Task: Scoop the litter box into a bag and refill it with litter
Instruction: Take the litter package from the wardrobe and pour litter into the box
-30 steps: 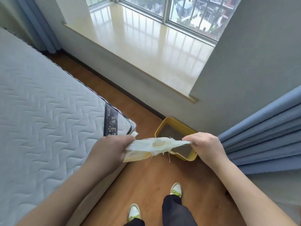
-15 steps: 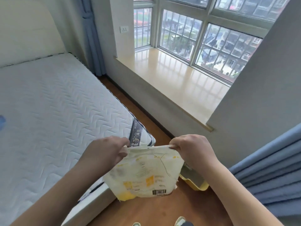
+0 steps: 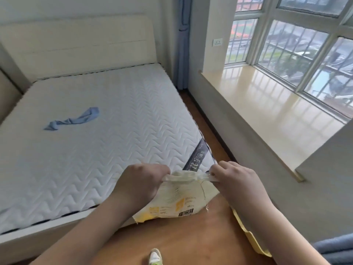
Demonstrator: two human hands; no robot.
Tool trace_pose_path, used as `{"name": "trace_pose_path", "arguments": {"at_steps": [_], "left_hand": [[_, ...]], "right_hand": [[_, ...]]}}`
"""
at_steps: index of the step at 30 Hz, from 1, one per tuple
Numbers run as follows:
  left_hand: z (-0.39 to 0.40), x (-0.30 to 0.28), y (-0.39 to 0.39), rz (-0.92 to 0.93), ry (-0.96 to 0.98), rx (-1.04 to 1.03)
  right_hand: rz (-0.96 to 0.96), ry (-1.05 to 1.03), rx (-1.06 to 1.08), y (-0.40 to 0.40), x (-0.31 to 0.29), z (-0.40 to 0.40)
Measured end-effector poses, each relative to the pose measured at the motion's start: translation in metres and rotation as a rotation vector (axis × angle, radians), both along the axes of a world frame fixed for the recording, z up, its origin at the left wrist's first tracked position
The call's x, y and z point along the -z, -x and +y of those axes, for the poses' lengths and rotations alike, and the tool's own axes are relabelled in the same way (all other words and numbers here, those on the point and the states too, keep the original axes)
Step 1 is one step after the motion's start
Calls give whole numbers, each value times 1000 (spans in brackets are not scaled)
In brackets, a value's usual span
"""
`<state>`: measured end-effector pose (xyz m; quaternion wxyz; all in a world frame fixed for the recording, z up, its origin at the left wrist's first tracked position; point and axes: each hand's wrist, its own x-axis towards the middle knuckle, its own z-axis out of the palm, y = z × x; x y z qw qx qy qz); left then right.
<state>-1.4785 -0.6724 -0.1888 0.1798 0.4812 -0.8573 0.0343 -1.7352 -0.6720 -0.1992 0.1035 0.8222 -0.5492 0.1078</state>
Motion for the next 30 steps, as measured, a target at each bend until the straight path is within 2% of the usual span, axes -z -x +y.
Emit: {"name": "trace_pose_path", "arguments": {"at_steps": [7,10,14,19,26,30], "left_hand": [[58,-13,-61,-59,48,-218],[88,-14,-102,-131,72,-335],[138,-15,-169,-179,102,-514],[215,-18,-268,-142,121,-697],[315,-20,-386,-90,138,-893],[350,-24,-437,-109,186,-969]], "right_hand": [[-185,138,-341,-82,1,-3],[-194,149,-451,-126,-1,-5],[-204,222,-666,-210,1,7],[-240,251,-877,-334,-8,40],[-305,157,-1220,-488,-20,95],[-336,90,-1330,-557,-26,118]]}}
